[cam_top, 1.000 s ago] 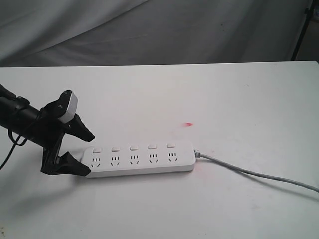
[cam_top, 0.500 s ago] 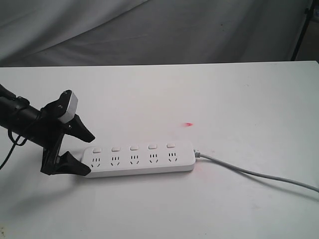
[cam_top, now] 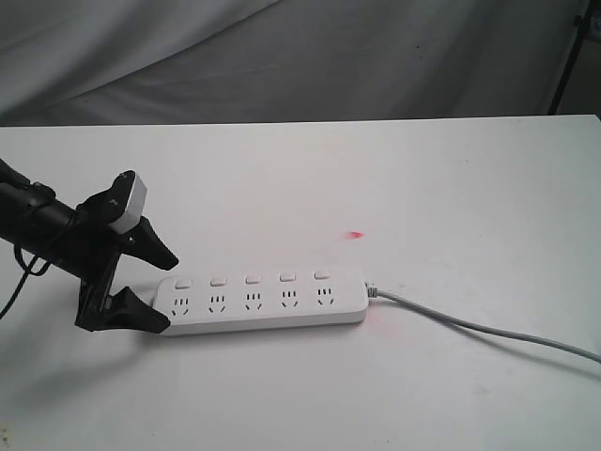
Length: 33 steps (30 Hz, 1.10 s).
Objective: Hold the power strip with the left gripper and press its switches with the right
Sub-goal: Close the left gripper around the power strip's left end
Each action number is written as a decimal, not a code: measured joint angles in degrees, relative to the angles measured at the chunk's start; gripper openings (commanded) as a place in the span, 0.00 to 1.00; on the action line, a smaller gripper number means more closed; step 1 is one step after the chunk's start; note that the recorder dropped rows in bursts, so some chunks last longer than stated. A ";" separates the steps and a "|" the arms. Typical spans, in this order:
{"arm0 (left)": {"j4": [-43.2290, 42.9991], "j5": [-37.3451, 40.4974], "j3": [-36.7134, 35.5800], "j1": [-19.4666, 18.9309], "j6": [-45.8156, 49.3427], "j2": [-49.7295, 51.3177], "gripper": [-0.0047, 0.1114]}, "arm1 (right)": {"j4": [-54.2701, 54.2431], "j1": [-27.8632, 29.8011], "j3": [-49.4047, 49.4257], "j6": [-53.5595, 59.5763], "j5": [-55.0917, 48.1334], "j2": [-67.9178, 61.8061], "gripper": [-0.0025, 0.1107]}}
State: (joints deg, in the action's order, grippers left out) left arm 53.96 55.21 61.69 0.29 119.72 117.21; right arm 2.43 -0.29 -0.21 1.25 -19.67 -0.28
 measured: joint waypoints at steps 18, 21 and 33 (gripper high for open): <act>0.00 0.24 0.00 0.00 0.00 0.00 0.61 | 0.00 0.00 0.00 0.00 0.00 0.00 0.02; 0.00 0.25 0.00 0.00 0.00 0.00 0.61 | 0.00 0.00 0.00 0.00 0.00 0.00 0.02; 1.96 1.45 0.11 0.00 0.21 1.81 0.45 | 0.00 0.00 0.00 0.00 0.00 0.00 0.02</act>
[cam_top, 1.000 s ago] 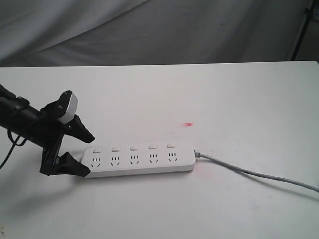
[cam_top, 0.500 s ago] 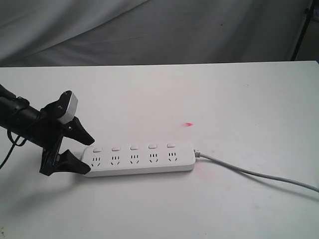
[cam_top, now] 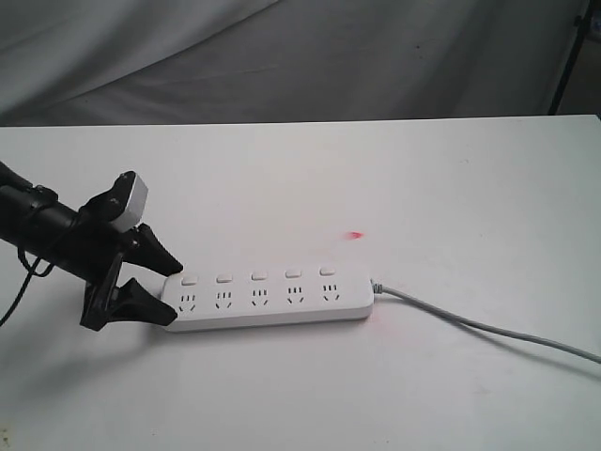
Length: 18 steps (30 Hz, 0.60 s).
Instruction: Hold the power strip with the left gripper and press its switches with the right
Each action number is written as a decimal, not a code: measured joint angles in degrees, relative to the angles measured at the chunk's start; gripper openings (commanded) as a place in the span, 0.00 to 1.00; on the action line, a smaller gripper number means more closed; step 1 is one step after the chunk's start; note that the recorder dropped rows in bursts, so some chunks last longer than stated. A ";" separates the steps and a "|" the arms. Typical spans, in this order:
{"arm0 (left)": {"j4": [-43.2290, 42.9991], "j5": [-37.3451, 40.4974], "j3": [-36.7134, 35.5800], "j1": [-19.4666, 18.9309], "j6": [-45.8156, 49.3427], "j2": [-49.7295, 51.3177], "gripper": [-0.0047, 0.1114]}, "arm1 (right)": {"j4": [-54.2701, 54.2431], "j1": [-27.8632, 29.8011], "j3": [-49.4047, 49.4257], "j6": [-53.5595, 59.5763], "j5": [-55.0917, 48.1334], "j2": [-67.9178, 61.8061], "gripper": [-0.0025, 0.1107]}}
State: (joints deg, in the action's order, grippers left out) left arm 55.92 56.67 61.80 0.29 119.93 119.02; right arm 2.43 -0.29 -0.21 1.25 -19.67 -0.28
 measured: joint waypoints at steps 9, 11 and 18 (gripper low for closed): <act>1.87 1.55 0.47 -0.11 0.16 1.77 0.45 | 0.00 0.00 0.00 0.00 0.00 0.00 0.02; 1.91 1.55 0.47 -0.11 0.16 1.77 0.45 | 0.00 0.00 0.00 0.00 0.00 0.00 0.02; 2.05 1.58 0.47 -0.11 0.16 1.86 0.45 | 0.00 0.00 0.00 0.00 0.00 0.00 0.02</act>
